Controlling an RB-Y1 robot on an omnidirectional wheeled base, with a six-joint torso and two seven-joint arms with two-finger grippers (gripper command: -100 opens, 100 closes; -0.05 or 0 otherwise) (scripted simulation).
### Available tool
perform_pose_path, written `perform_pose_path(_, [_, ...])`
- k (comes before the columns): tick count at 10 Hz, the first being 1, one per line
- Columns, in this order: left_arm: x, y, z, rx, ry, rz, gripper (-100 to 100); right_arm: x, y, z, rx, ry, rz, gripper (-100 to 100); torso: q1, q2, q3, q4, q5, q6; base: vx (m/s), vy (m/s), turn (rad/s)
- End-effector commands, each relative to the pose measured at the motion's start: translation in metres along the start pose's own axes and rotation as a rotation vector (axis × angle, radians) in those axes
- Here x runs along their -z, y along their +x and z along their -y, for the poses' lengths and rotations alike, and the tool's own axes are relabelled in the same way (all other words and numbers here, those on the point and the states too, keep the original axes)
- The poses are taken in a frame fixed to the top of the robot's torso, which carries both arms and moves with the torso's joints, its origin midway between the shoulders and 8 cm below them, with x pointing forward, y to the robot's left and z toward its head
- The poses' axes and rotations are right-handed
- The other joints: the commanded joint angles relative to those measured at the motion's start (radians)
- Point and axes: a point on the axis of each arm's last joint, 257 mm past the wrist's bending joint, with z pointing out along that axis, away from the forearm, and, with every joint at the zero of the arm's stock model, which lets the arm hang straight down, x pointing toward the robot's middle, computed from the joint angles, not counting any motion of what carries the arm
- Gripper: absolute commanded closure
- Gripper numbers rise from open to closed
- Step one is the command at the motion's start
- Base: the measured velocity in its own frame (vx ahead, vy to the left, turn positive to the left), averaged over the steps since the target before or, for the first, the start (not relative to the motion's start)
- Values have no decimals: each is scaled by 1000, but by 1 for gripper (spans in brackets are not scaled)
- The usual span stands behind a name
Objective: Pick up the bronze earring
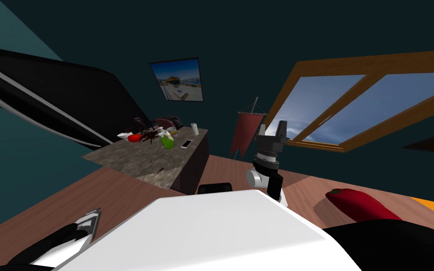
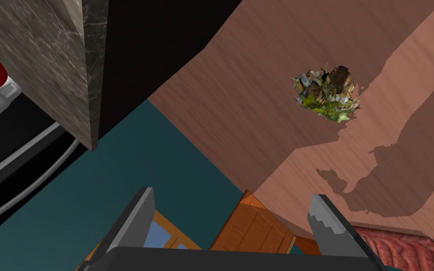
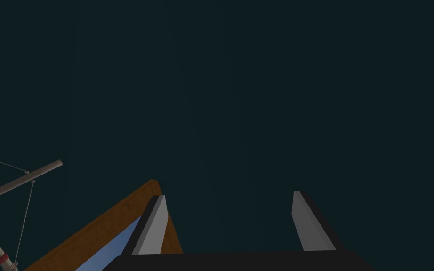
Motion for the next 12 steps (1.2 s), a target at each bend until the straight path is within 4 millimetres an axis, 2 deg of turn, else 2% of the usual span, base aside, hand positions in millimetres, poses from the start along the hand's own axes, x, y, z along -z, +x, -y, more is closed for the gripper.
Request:
perform_pose_path(1, [-3,-11,-13,12,-57,13,-100,0,0,0,0,0,0,0,0,0,0,0,0,0,128,-50,44])
perform_pose_path(2, [-4,-25,-24,35,-100,25,-100,0,0,0,0,0,0,0,0,0,0,0,0,0,123,-105,49])
perform_pose_path(3, [-4,-26,-30,36,-127,28,-100,0,0,0,0,0,0,0,-3,0,0,0,-1,0,149,-93,50])
perform_pose_path(4, [-5,-37,-40,62,-169,35,-100,0,0,0,0,0,0,0,-3,-1,-1,0,-1,0,211,-93,53])
perform_pose_path(6, [-3,-38,-49,62,-205,40,-100,0,0,0,0,0,0,0,-1,-5,-3,-1,-1,0,137,-43,21])
perform_pose_path(9, [0,-56,-74,116,-317,47,-100,0,0,0,0,0,0,0,1,0,0,0,0,0,141,-49,38])
perform_pose_path(12, [4,-63,-90,143,-391,49,-100,0,0,0,0,0,0,0,-1,-3,-2,-1,0,0,161,-63,25])
